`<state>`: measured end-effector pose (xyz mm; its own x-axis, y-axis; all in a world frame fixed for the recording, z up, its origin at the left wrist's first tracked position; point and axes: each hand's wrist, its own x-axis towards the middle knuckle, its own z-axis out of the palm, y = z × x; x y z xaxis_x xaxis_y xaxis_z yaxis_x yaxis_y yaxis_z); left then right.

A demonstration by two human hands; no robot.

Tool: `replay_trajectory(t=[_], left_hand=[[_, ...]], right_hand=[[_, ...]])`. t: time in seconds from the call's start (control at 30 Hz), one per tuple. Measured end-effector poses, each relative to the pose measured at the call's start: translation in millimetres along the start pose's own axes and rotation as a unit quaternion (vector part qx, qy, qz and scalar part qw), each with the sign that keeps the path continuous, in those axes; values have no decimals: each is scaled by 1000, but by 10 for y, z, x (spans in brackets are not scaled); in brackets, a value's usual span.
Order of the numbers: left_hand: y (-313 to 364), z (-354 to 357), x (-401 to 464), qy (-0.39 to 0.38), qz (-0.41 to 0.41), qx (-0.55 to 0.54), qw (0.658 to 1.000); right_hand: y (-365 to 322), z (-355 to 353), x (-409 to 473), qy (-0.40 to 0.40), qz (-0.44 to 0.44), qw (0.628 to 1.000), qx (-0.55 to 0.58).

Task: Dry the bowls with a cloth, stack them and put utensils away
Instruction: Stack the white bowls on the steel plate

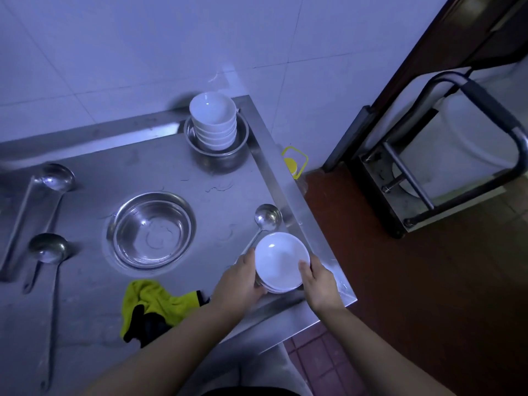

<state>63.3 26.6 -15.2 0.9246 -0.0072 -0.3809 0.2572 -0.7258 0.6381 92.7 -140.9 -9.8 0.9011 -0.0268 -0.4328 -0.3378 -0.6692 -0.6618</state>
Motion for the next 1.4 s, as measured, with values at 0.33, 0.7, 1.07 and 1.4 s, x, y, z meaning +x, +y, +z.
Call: replay_trajectory(t=[0.33, 0.7, 1.07, 1.4], left_hand=[[228, -1061, 637, 106, 4, -27, 994], [146, -2342, 1895, 256, -11, 12, 967], [-63, -2543, 2364, 285, -32, -20, 958], [-170, -2351, 2395, 280, -62, -116, 951]], right_hand=[[-1070, -244, 779, -4, -114, 993, 27], [-2549, -74, 2219, -19, -199, 980, 15], [-2921, 151, 2839, -66, -223, 972, -42], [-2796, 164, 2924, -91, -223, 970, -16]])
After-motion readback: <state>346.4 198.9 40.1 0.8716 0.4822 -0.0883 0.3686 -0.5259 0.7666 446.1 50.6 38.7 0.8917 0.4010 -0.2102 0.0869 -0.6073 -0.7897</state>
